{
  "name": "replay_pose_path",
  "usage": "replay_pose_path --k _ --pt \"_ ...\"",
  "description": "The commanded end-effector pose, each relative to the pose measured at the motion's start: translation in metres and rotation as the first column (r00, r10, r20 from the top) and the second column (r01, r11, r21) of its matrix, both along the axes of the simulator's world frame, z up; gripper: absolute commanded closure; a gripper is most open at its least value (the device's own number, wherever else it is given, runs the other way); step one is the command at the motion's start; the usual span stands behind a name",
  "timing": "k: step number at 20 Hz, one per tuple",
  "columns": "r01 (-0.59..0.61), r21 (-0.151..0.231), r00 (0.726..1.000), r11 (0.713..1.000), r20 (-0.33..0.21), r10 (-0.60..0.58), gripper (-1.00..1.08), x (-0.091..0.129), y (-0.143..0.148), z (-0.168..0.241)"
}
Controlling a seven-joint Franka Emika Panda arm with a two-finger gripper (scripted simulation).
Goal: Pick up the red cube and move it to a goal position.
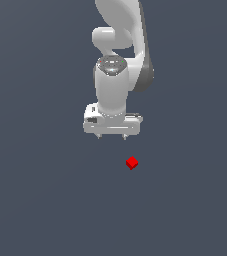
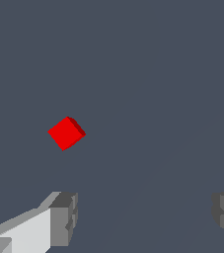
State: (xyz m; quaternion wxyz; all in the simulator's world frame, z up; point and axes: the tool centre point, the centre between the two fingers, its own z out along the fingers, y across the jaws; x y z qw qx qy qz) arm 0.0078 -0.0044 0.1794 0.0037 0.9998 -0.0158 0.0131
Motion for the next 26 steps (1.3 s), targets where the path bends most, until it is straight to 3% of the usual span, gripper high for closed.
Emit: replay_pose_path --k 1,9,16,19,26 --pt "0.000 0.000 1.000 1.000 0.000 0.000 -0.92 0.000 0.000 0.000" --pt "-0.056 0.001 0.998 0.998 -0.002 0.056 -0.92 0.006 0.006 -0.014" --pt "-0.203 0.003 0.979 0.979 -0.008 0.203 -0.92 0.020 0.025 -0.049" --pt "-0.295 0.004 0.955 0.955 -0.011 0.295 -0.92 0.027 0.038 -0.072" --pt "-0.496 0.007 0.868 0.868 -0.019 0.496 -0.92 0.039 0.071 -0.124"
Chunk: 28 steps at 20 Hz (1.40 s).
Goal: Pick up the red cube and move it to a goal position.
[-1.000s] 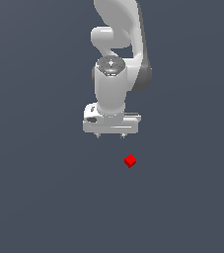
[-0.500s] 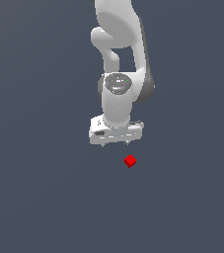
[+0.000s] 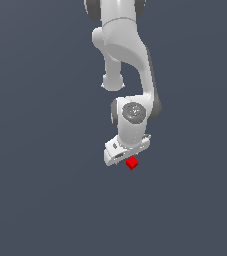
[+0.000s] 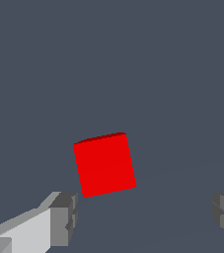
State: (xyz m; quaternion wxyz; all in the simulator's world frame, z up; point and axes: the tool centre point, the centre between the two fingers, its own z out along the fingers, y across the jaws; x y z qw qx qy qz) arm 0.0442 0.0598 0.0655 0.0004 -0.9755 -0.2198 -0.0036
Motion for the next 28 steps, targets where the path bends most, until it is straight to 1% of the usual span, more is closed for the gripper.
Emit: replay_pose_path --k 1,7,12,13,24,28 --pt "-0.068 0.000 0.998 0.998 -0.001 0.068 -0.92 0.003 0.010 -0.016" --pt "-0.169 -0.001 0.986 0.986 -0.006 0.169 -0.92 0.005 0.026 -0.039" --pt "-0.196 -0.002 0.981 0.981 -0.007 0.196 -0.92 0.005 0.030 -0.046" --pt "-0.196 -0.002 0.981 0.981 -0.007 0.196 1.08 0.005 0.030 -0.046" --pt "-0.196 -0.002 0.981 0.981 -0.007 0.196 1.08 0.005 0.030 -0.045" --pt "-0.196 -0.002 0.981 0.981 -0.007 0.196 1.08 0.005 0.027 -0.038"
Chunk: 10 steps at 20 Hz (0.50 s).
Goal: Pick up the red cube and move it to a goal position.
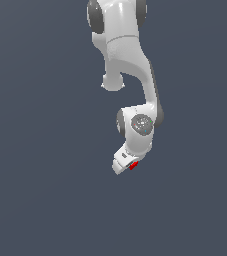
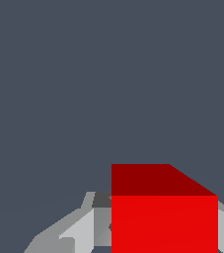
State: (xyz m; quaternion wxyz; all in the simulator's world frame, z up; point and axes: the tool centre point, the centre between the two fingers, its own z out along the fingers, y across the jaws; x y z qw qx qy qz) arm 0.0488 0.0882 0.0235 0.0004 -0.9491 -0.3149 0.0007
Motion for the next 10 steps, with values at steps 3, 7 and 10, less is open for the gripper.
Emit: replay_pose_path --k 3,7,10 --pt "0.001 0.000 1.000 1.000 0.002 -0.001 1.08 0.000 -0.007 0.015" --pt "0.001 0.000 1.000 1.000 0.002 -0.001 1.08 0.000 -0.019 0.039" --pt "0.000 -0.001 1.000 1.000 0.002 0.000 1.08 -0.001 -0.032 0.064"
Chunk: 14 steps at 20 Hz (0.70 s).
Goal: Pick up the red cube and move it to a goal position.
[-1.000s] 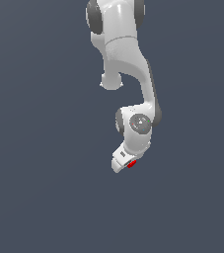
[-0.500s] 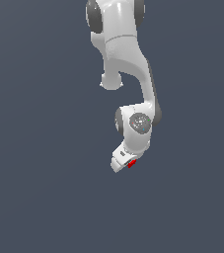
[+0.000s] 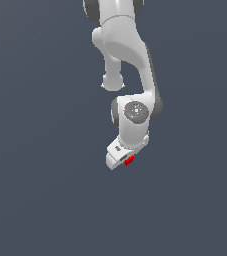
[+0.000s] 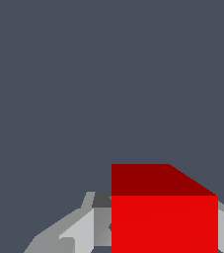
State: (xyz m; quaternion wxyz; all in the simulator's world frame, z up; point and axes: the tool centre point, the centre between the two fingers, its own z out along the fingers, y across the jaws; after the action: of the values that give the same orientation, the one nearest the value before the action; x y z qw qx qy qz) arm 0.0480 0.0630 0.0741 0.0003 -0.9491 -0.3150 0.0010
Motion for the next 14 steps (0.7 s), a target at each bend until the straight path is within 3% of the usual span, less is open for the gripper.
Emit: replay_pose_path --k 1,14 --pt "0.000 0.000 1.000 1.000 0.002 0.000 1.08 0.000 -0.011 0.023" --pt "-0.001 0.001 1.000 1.000 0.002 0.001 1.08 -0.001 -0.081 0.167"
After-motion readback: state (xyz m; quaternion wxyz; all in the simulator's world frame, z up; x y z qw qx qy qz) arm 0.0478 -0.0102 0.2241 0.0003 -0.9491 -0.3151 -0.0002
